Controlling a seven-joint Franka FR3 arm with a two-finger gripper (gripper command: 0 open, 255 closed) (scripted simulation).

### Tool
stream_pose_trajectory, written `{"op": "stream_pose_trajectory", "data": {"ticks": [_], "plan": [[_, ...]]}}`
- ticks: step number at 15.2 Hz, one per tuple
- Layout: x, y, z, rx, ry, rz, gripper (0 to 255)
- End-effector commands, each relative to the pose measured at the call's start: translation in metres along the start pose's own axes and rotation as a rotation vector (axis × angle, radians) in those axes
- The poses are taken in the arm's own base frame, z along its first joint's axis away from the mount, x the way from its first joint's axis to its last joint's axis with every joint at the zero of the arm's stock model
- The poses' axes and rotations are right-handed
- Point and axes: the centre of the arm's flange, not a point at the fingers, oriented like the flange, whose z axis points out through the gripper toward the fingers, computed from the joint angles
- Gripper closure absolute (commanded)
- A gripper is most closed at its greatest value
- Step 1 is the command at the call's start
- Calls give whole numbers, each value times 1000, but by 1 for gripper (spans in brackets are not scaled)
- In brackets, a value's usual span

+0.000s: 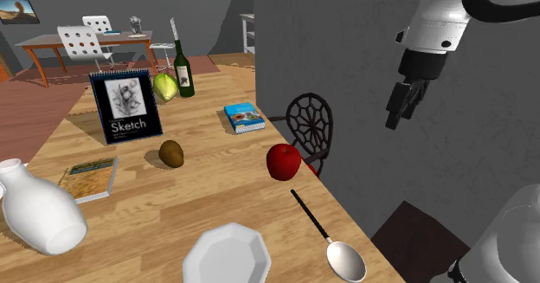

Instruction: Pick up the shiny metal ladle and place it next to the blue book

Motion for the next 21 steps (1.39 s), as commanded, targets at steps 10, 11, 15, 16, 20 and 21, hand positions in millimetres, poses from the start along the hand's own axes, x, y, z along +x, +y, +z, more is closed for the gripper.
{"op": "stream_pose_trajectory", "data": {"ticks": [10, 11, 15, 16, 20, 21], "plan": [[-1, -65, 100, 0, 59, 126, 0], [0, -72, 111, 0, 66, 141, 0], [5, -101, 155, 0, 92, 197, 0], [7, -108, 166, 0, 99, 211, 0], [15, -136, 210, 0, 125, 267, 0], [18, -143, 221, 0, 131, 281, 0]]}}
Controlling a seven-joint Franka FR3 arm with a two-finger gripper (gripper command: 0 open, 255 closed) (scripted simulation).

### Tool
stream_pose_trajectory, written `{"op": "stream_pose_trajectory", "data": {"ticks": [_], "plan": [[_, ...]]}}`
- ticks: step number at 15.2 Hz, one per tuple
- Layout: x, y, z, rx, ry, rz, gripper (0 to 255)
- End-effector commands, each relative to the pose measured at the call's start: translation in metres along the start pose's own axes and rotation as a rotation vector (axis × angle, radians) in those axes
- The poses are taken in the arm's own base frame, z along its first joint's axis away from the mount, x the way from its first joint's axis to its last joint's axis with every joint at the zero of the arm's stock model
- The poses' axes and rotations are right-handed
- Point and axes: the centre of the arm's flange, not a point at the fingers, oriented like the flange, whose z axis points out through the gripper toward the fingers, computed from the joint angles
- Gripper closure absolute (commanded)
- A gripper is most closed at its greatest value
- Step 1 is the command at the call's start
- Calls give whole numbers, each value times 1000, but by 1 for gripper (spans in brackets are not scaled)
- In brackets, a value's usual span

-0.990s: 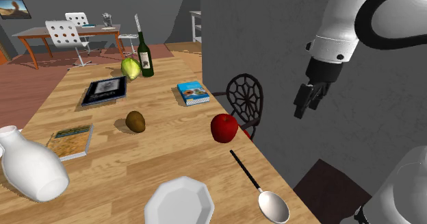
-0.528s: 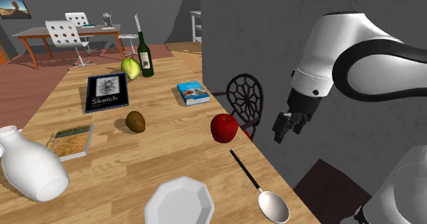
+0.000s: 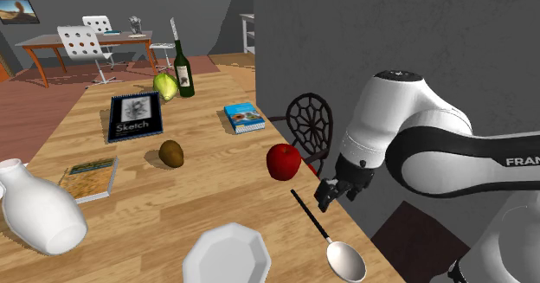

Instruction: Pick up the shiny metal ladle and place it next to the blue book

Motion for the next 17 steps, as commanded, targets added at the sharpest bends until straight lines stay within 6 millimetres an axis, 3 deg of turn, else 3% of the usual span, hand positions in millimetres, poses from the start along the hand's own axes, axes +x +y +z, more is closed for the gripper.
{"op": "stream_pose_trajectory", "data": {"ticks": [1, 3, 11, 17], "plan": [[1, -13, 25, 2, 16, 30, 0], [0, -27, 47, 2, 29, 58, 0], [1, -29, 89, 2, 30, 61, 0], [1, -29, 89, 2, 30, 61, 0]]}}
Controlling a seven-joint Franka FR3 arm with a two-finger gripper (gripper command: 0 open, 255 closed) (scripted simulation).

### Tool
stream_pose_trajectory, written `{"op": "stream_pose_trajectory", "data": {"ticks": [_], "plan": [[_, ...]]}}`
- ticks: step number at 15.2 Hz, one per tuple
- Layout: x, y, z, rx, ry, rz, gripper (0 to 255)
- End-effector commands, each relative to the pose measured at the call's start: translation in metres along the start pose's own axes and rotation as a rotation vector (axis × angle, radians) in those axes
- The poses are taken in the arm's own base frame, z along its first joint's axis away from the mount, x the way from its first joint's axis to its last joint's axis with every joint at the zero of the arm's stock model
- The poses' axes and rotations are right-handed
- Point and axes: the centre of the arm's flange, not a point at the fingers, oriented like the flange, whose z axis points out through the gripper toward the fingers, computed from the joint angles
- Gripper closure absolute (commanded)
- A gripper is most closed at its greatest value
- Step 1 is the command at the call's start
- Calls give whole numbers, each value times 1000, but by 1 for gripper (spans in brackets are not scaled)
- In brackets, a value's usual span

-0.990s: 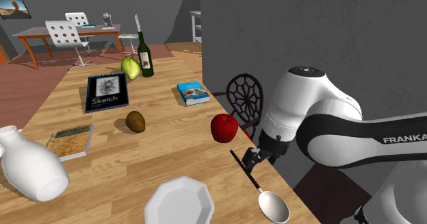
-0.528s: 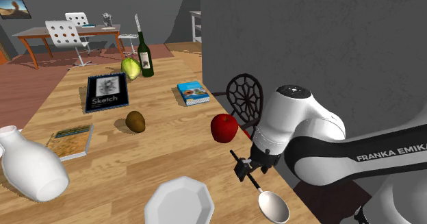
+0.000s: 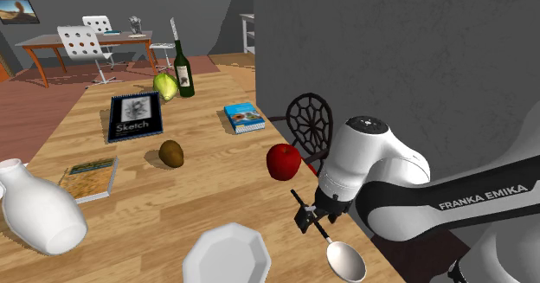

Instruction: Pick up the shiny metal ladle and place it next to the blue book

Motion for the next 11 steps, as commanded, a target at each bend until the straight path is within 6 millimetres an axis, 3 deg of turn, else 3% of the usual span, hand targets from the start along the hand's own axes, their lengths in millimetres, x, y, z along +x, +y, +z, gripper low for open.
{"op": "stream_pose_trajectory", "data": {"ticks": [1, 2, 3, 11], "plan": [[0, 0, 0, 0, 0, 0, 0], [0, 0, 0, 0, 0, 0, 0], [0, 0, 0, 0, 0, 0, 255], [0, 0, 0, 0, 0, 0, 255]]}}
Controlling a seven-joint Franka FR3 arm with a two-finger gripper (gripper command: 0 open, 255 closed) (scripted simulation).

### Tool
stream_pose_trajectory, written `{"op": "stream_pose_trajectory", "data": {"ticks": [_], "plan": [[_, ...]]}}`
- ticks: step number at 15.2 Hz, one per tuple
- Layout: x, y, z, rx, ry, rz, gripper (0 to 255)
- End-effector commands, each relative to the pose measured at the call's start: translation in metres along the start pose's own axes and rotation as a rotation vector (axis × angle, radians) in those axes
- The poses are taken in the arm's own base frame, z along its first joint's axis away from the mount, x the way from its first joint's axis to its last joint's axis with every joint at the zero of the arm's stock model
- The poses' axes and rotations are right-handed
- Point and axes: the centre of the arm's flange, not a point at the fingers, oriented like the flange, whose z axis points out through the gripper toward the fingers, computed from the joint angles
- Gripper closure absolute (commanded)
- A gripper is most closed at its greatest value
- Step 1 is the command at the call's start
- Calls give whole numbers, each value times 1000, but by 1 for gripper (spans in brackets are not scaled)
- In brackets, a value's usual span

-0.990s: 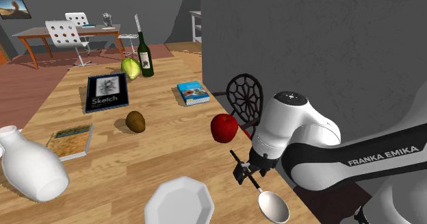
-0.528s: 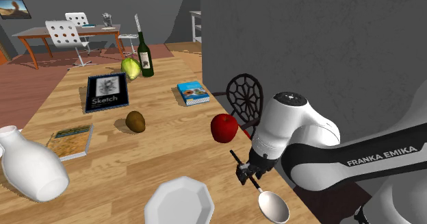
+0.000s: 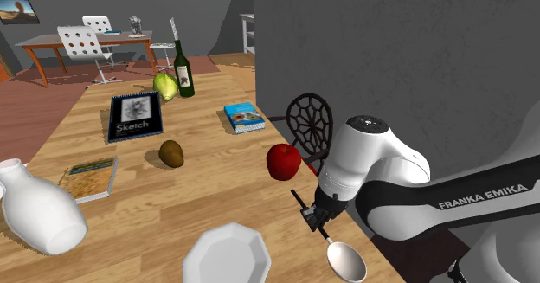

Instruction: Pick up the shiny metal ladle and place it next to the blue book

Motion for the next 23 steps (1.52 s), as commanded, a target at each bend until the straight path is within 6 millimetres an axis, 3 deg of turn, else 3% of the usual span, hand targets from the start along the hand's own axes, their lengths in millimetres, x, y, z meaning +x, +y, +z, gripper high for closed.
{"op": "stream_pose_trajectory", "data": {"ticks": [1, 22, 23], "plan": [[-1, 0, 1, -1, -3, -2, 255], [12, -11, -108, -1, -3, -2, 255], [25, -12, -107, -1, -3, -2, 255]]}}
